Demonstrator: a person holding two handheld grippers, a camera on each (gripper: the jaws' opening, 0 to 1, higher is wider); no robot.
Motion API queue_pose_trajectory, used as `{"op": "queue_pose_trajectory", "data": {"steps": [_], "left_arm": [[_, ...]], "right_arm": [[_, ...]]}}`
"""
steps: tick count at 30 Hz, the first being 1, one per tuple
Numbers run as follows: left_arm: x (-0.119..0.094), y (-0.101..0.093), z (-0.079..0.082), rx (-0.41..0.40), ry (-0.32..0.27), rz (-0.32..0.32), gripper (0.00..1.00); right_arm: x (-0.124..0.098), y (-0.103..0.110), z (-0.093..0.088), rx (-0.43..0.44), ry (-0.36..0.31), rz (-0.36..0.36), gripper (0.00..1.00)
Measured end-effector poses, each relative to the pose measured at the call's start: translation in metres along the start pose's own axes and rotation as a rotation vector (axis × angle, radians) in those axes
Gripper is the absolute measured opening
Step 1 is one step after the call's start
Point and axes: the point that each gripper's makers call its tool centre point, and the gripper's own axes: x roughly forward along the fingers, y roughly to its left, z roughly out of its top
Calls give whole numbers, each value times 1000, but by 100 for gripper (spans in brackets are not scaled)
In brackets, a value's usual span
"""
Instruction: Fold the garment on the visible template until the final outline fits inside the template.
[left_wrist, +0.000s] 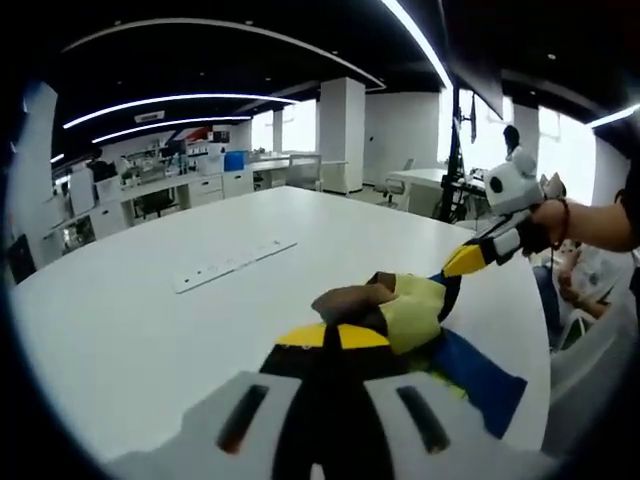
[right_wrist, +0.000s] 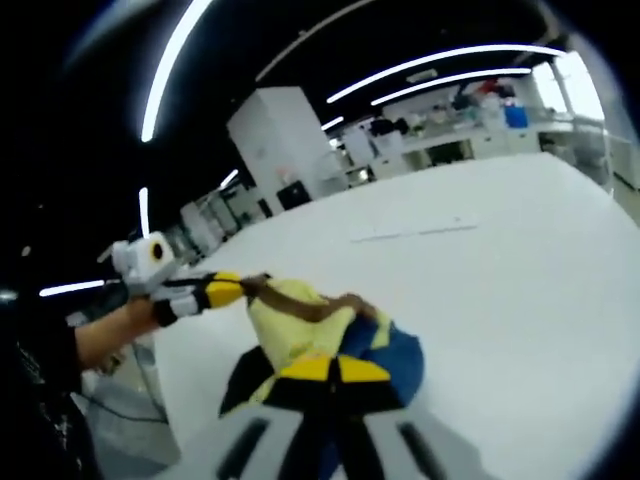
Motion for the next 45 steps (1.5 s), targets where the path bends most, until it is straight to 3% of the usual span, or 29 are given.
{"op": "queue_pose_trajectory", "data": {"steps": [11, 18, 21, 26, 33, 37, 45], "left_arm": [[-2, 1, -4, -1, 13, -2, 0], [-2, -1, -2, 2, 13, -5, 0], [-4, -2, 0, 6, 12, -4, 0], [-8, -3, 8, 8, 4, -9, 0], [-15, 4, 33, 16, -47, 11, 0], [-17, 18, 48, 18, -84, 40, 0], [-2, 58, 65, -4, -118, 134, 0]], "right_arm": [[0, -13, 0, -77, 36, -36, 4], [7, -12, -10, -75, 87, -9, 0], [8, -14, -8, -62, 77, -7, 0], [3, -16, 13, -34, 11, 3, 0], [-7, -12, 44, -114, -24, -19, 0], [-9, -21, 64, -163, -53, -56, 0], [2, -51, 102, -171, -97, -138, 0]]}}
